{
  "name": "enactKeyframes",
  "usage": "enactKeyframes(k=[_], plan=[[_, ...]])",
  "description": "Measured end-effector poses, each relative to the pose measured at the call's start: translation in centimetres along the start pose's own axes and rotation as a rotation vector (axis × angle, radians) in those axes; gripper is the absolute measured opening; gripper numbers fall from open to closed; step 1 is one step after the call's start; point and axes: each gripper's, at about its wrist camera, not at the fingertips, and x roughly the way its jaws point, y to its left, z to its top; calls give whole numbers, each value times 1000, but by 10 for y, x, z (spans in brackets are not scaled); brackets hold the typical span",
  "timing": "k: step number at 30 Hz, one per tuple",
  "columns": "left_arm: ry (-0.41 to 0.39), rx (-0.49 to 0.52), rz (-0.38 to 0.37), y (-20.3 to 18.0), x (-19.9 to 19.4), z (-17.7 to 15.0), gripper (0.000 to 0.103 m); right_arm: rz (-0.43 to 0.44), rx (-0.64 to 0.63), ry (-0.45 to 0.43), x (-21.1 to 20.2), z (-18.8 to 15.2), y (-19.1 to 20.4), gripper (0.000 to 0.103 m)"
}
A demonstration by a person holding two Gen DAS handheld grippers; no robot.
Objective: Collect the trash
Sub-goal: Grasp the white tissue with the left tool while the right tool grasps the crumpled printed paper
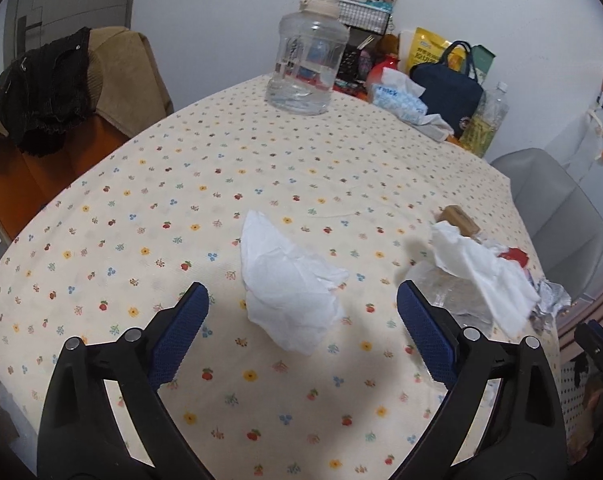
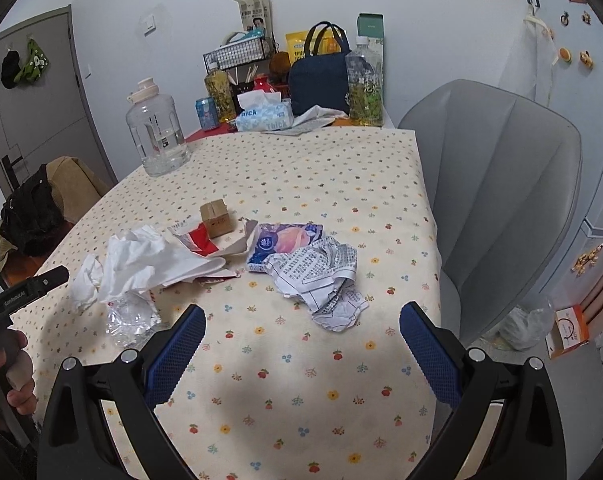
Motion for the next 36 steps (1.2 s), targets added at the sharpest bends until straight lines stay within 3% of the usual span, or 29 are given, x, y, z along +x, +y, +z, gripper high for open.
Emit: enactKeyframes(k=[7,9,10,13,24,30,32,33,34,36], plan=[[63,-54,22,8,29,3,75,-6,3,29,21,0,-6,95],[82,-57,38,9,35,2,56,-9,-1,42,26,-1,-7,95],[100,-64,40,10,38,1,38,-7,-1,52,30,-2,-8,95],[92,-70,36,11,36,1,16,-8,-1,65,34,-2,-9,95],[-32,-88,11,16,-12,11,13,-15,-28,67,44,7,-2,95],[-52,-81,-10,13,-28,12,13,-37,-34,88,67,15,-4,94],[-56,-75,-15,10,-32,12,13,-18,-13,100,68,18,-10,77],[-59,-71,-18,9,-34,11,13,-1,-5,111,68,18,-12,60],[-62,-67,-22,7,-36,11,13,15,1,121,67,18,-13,51],[-60,-57,-36,2,-39,11,13,36,-3,114,61,17,-14,40]])
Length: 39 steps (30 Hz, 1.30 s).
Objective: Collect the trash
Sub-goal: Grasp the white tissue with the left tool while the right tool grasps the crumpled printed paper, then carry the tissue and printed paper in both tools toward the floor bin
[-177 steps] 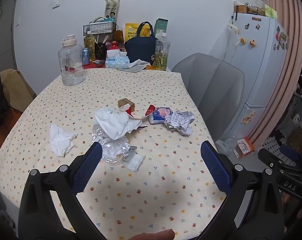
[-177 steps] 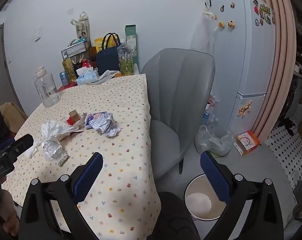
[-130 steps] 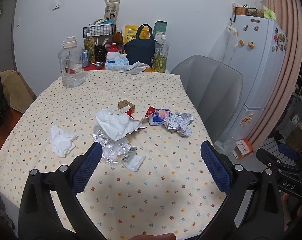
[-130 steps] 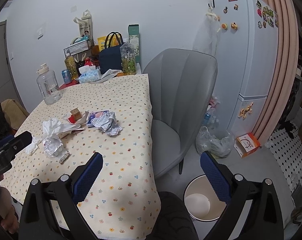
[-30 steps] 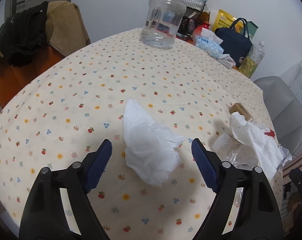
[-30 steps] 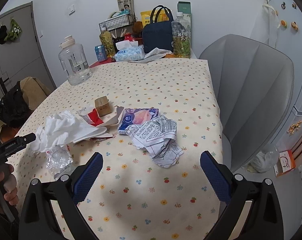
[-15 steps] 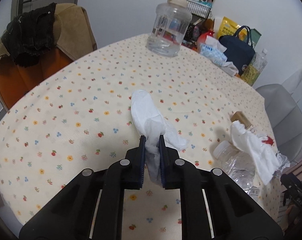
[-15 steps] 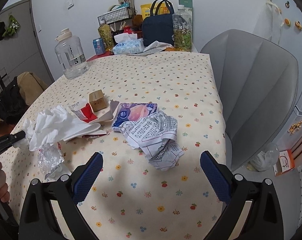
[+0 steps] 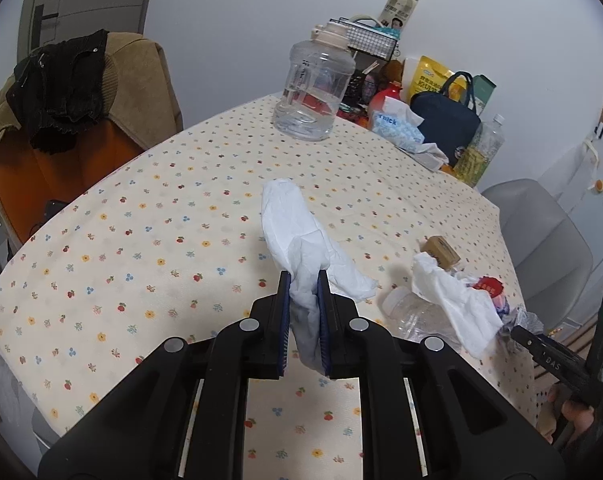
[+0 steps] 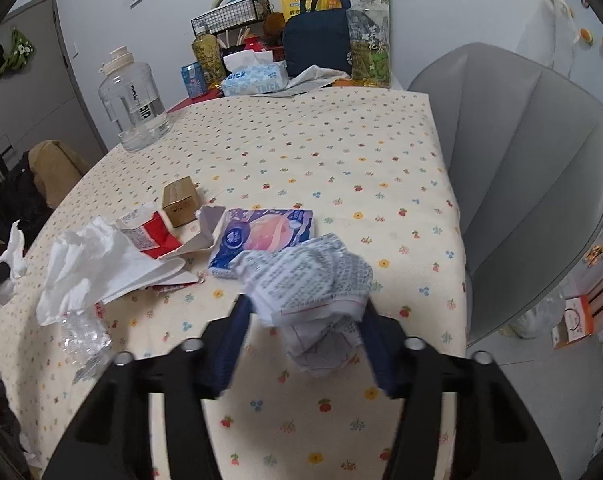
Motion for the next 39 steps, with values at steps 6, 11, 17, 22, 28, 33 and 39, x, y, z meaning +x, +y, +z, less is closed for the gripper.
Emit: enactKeyframes(k=[6,11,17,22,28,33,39], plan=[[-9,45,-62,-25,-10,-1,13,39,-30,-23,-27,-11,2,31],[-19,91,-128,-53,-22,-4,13,65,-28,-65,-60,-18,2,30],[-19,143,-193,-80,-30,-7,13,77,-14,-110,-93,-25,-2,30],[-26,187,-236,-105,-37,-6,13,85,13,-141,-118,-32,-12,30],[-20,244,-289,-141,-42,-14,13,66,36,-169,-140,-42,-28,30],[2,287,-336,-173,-40,-25,13,39,73,-179,-154,-51,-48,30],[35,344,-392,-215,-32,-41,13,-4,121,-184,-167,-63,-76,30]])
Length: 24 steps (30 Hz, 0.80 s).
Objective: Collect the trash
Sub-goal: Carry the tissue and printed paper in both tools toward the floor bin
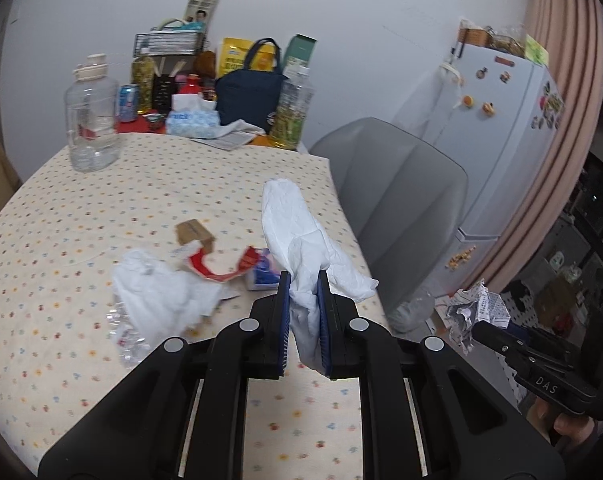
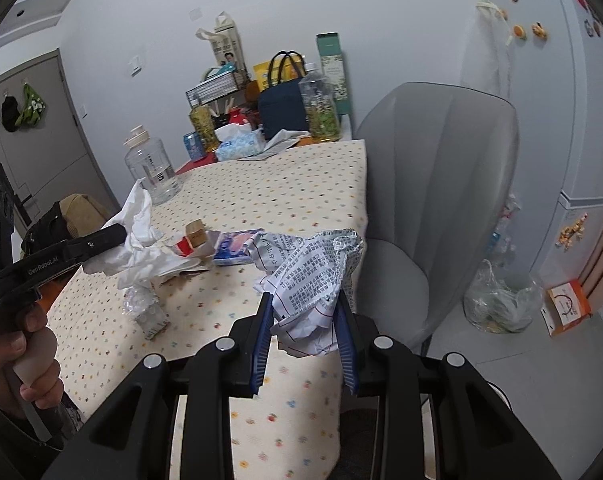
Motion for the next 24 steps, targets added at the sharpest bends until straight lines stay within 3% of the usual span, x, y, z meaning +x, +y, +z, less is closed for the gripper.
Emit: enactKeyframes(k=[24], plan=[[217,200,-166,-152,110,-40,13,-187,217,49,-20,-54,-131,30]])
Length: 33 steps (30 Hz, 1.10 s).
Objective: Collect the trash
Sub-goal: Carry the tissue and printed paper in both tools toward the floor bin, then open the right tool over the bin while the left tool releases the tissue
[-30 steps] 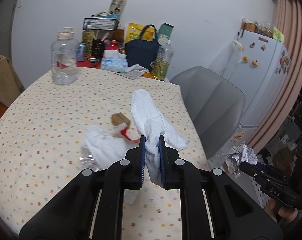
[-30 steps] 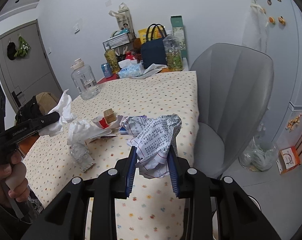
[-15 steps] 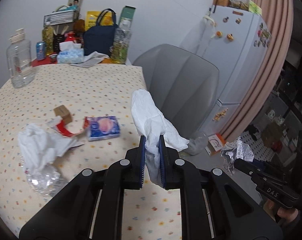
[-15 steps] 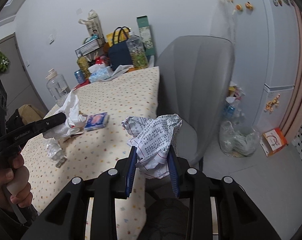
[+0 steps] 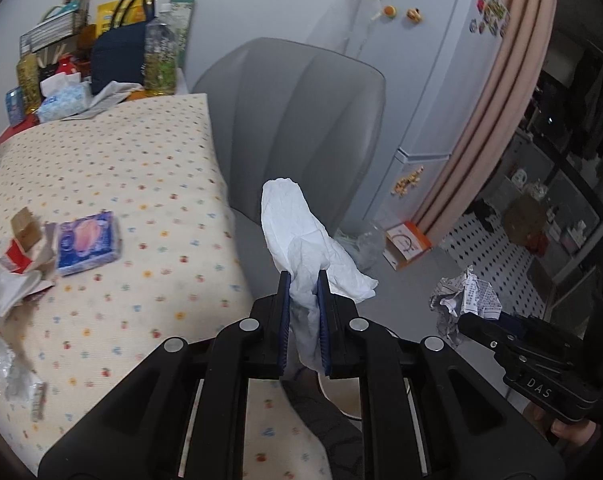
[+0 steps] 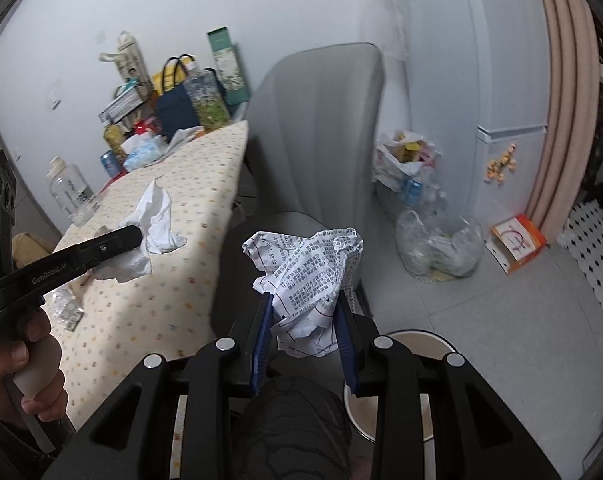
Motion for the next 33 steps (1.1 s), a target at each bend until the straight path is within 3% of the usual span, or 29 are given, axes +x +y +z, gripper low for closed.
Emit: enactKeyframes(k=[14,17,19,29,33], plan=[[123,70,-13,-38,58,-9,13,-81,131,78,38,-30,-67,32],[145,78,-18,-44,65,-11,13,-81,181,81,46,-33,-82,41],[153,84,-20,-48,69,-12,13,-91,202,71,47,-35,-89,69],[216,147,-51,-78,92,-22,13,-136,280,42,30,-45,-124,77],[249,173,-63,-96,106,-28,13,-186,294,24,17,-50,-139,88]])
